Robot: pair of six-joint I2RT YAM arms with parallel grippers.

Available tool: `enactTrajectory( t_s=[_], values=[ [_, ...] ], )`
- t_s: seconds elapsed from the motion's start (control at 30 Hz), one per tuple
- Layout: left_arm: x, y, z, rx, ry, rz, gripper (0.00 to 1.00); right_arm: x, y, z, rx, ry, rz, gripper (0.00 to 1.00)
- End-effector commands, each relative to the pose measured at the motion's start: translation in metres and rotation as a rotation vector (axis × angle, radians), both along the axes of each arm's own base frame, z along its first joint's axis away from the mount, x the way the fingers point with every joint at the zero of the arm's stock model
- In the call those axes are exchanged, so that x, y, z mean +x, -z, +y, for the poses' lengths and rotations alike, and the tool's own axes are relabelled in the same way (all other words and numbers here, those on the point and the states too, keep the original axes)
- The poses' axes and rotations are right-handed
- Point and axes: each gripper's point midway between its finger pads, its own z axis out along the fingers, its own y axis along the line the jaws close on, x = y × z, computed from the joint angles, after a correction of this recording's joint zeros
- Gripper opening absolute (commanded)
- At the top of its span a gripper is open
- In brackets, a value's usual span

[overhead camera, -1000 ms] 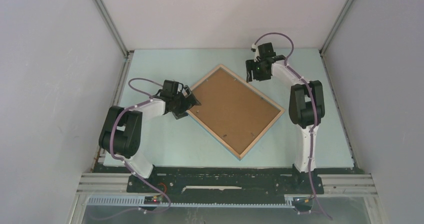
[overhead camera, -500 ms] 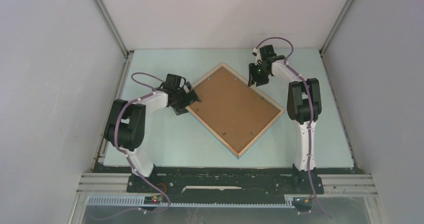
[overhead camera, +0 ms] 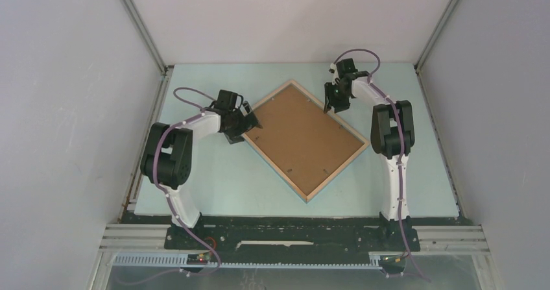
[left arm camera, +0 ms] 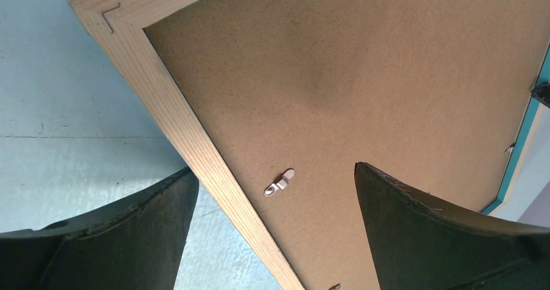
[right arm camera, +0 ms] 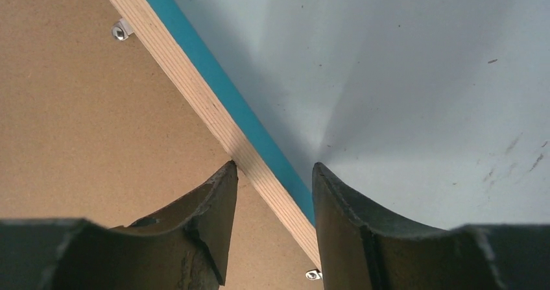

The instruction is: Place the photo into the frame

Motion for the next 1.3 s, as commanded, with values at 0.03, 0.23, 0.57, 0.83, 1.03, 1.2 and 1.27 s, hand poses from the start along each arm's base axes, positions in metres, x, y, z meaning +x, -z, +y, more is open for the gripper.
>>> enactTrajectory(
  t_s=[0.03, 0.23, 0.57, 0.83, 1.03, 1.2, 1.27],
  values=[
    [0.018, -0.002, 0.008, 0.048, 0.000, -0.046, 1.00, 0.008, -0.011, -0.006, -0.016, 0.040, -0.019, 0.48],
    [0.032, -0.005, 0.009, 0.081, 0.019, -0.046, 1.00, -0.001, -0.007, -0.007, 0.010, 0.052, 0.010, 0.10],
    [0.054, -0.039, 0.031, 0.259, 0.019, -0.087, 1.00, -0.026, -0.006, -0.031, 0.122, 0.158, 0.026, 0.00],
    [0.050, -0.033, 0.030, 0.315, 0.104, -0.050, 0.96, -0.025, -0.003, -0.025, 0.166, 0.135, 0.037, 0.00],
    [0.066, -0.028, 0.011, 0.336, 0.134, -0.057, 0.95, -0.024, -0.004, -0.024, 0.173, 0.131, 0.034, 0.00],
    [0.070, -0.012, 0.007, 0.382, 0.117, -0.002, 0.88, -0.025, -0.005, -0.024, 0.174, 0.129, 0.032, 0.00],
    [0.071, -0.006, 0.005, 0.375, 0.106, 0.005, 0.86, -0.025, -0.005, -0.024, 0.173, 0.129, 0.033, 0.00]
  ],
)
